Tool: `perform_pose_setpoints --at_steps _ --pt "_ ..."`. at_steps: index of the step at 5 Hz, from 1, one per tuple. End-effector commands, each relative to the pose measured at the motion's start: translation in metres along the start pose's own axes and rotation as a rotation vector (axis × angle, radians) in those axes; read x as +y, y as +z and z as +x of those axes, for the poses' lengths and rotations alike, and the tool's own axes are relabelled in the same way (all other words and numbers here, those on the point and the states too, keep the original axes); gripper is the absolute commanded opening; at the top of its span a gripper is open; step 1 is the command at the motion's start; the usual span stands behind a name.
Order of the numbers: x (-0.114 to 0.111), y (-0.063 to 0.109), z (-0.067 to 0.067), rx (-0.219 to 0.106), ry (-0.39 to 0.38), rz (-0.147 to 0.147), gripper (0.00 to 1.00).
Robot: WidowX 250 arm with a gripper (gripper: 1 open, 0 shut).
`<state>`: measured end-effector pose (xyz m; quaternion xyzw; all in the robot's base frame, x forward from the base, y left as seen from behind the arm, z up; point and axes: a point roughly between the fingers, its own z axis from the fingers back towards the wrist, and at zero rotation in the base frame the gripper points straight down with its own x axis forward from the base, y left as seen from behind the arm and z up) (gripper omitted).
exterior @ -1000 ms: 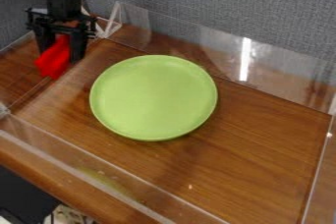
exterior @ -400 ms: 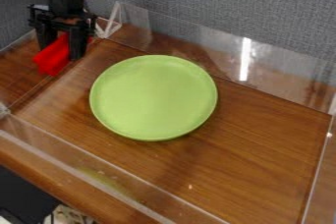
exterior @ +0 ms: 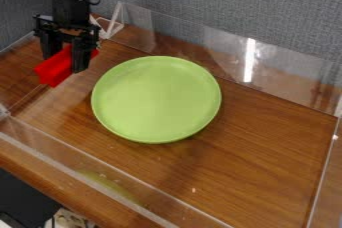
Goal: Put the carrot on the left side
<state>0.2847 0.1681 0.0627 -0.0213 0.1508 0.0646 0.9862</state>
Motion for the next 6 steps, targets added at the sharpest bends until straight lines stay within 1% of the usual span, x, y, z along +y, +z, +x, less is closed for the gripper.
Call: perform_pose_setpoints --at_steps 1,2,4,5,6 --pt "0.004 0.011 0.01 -0.039 -0.003 -0.001 0.0" --pt "0.004 0.013 0.013 -0.04 0.001 -0.013 0.0" --pt "-0.012 0.03 -0.009 -0.047 -0.122 0.007 0.0" --pt "-0.003 0.027 -0.013 -0.036 -0.116 0.0 1.0" --pt "0.009 0.023 -0.011 -0.033 -0.127 0.009 1.0"
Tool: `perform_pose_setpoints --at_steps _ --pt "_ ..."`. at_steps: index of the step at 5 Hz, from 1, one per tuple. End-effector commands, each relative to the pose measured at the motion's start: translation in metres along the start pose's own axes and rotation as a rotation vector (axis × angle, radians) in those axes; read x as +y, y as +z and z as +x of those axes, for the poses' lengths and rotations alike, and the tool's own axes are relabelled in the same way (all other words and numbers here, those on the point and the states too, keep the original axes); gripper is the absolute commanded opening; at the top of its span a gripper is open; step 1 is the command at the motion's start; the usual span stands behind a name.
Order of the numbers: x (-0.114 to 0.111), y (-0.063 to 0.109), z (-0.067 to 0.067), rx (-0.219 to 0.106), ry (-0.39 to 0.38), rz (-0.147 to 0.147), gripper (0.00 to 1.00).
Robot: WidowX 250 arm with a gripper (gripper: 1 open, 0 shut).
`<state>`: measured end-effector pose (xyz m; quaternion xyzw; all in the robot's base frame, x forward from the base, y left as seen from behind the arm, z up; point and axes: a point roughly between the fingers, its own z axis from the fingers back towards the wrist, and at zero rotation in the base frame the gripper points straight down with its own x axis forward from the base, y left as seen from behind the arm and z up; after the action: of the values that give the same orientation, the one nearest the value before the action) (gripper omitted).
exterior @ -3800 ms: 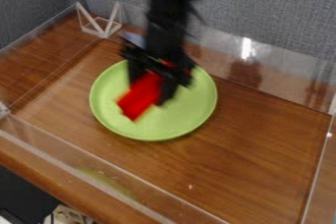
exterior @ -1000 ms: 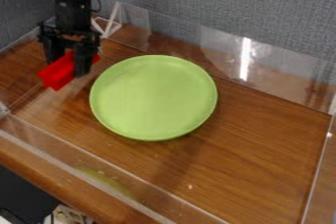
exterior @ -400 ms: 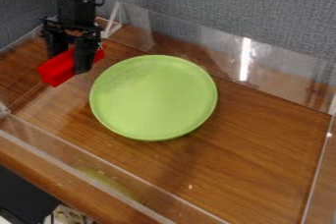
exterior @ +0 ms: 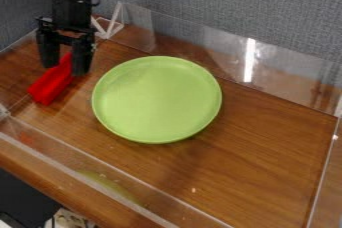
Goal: Put the carrot on the left side
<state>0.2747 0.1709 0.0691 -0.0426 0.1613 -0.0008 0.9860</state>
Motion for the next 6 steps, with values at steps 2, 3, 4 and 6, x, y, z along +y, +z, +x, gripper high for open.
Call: perform_pose_setpoints --at_steps 2,3,4,6 --pt "0.01 0.035 -0.006 -0.108 -0.054 0.044 1.0" --pt "-0.005 0.048 -0.003 -0.136 -0.052 0.036 1.0" --pt "-0.022 0.065 0.0 -0.171 -0.055 0.034 1.0" --pt "-0.002 0.041 0.009 -0.167 -0.076 0.026 1.0"
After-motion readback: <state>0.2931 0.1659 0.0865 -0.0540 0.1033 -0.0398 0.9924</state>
